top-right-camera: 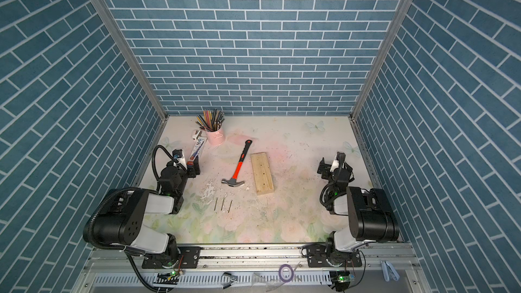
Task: Use a claw hammer to pull out a nail
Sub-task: Reset both arms
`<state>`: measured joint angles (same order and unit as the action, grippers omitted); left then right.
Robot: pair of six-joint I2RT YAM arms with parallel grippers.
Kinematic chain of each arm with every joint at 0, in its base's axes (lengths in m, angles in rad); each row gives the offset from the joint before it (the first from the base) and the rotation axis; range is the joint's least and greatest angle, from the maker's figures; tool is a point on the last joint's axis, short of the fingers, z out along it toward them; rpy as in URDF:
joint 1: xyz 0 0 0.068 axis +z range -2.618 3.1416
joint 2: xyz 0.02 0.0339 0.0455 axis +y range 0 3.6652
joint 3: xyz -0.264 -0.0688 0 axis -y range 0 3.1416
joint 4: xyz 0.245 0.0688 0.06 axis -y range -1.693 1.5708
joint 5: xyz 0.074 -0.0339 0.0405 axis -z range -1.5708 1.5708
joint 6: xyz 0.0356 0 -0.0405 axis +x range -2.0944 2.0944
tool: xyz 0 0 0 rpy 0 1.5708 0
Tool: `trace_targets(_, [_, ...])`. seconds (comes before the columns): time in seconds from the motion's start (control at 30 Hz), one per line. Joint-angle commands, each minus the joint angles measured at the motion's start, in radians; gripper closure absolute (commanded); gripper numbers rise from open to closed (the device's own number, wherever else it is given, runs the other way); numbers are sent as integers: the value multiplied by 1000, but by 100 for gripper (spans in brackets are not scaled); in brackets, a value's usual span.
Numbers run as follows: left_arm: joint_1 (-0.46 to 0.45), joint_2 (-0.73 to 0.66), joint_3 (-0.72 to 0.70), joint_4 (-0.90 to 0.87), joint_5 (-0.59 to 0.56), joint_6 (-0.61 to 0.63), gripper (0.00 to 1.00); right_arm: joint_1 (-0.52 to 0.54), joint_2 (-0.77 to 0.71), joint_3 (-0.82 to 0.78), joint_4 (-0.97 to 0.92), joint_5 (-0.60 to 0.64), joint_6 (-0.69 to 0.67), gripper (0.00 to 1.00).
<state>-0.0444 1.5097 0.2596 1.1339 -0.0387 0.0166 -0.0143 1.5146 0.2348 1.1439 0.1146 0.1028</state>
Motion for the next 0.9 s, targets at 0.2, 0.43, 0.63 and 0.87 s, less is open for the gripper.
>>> trace_targets(0.2, [-4,4,17,6,10,16,13,-4,-8,11,19,-8,-32,2])
trace_targets(0.43, [-5,4,17,6,10,16,13,-4,-2,23,8,-9,-32,2])
trace_targets(0.63, [-4,4,17,6,10,16,13,-4,-3,23,8,-9,-32,2])
trace_targets(0.87, [-4,4,17,6,10,16,13,-4,-7,15,16,-10,-31,2])
